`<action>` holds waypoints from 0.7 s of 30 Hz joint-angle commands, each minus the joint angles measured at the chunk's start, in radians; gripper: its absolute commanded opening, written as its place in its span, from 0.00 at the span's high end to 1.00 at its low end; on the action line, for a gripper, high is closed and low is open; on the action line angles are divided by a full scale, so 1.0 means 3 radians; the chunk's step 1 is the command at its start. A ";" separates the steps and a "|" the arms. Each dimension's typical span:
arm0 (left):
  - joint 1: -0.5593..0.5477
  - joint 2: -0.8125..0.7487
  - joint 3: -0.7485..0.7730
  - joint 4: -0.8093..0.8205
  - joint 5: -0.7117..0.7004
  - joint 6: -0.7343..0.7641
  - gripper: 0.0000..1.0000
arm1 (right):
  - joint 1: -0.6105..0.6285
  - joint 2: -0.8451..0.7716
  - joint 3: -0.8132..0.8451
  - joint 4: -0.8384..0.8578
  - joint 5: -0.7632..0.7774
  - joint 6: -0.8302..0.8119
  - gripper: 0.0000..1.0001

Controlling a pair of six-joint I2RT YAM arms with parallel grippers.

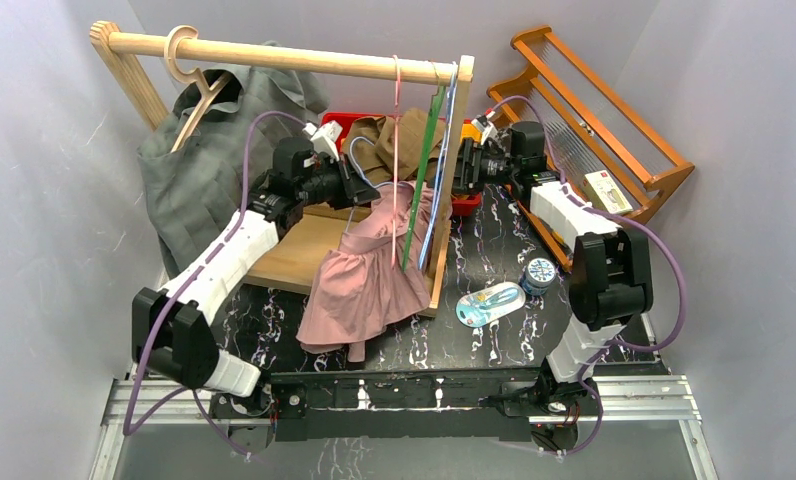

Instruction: Remove the skirt from the hanger

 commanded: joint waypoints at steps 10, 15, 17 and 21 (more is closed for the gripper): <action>-0.0082 0.0327 0.0574 -0.0256 0.0027 0.0151 1.00 | 0.0369 0.0132 0.0367 -0.0329 0.0365 -0.0454 0.18; -0.0081 0.0271 0.0603 -0.0256 0.0181 0.0144 1.00 | 0.0505 0.0209 0.0474 -0.0764 0.1159 -0.0731 0.33; -0.0082 0.0248 0.0617 -0.0243 0.0239 0.0146 1.00 | 0.0544 0.0234 0.0503 -0.0838 0.1382 -0.0796 0.44; -0.0087 0.0222 0.0613 -0.0230 0.0456 0.0186 1.00 | 0.0554 0.0256 0.0571 -0.0759 0.1727 -0.0555 0.77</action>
